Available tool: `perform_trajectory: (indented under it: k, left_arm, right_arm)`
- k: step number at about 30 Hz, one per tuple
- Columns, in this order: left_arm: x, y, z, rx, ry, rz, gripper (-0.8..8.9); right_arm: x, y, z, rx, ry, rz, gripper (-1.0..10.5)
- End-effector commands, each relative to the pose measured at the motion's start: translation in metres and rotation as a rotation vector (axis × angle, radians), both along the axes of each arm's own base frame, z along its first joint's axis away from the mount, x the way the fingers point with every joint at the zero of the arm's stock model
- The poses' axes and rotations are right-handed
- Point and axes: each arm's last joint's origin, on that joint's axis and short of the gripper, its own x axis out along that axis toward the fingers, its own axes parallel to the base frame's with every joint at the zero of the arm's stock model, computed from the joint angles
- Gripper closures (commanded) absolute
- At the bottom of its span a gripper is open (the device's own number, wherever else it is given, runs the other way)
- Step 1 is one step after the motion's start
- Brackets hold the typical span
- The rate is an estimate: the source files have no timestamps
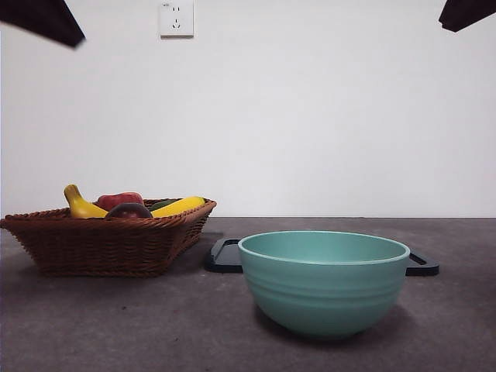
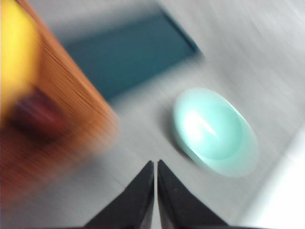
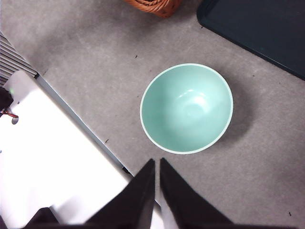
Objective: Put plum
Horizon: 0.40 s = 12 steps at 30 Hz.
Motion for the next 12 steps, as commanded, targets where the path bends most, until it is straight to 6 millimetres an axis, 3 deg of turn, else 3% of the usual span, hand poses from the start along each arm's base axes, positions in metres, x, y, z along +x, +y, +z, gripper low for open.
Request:
perform_trajectory:
  k: [1,7,12]
  left_arm:
    - [-0.004,0.014,0.021,0.015,-0.230,0.088,8.05]
    - [-0.023,0.048,0.031,-0.006,-0.557,0.375,8.05]
    - [-0.039,0.063,0.003,0.000,-0.719,0.569,8.05]
  right_arm:
    - [0.000,0.002,0.005,0.006,-0.021,0.018,9.4]
    - [0.000,0.002,0.005,0.006,-0.021,0.018,9.4]
    - [0.000,0.002,0.005,0.006,-0.021,0.018,9.4]
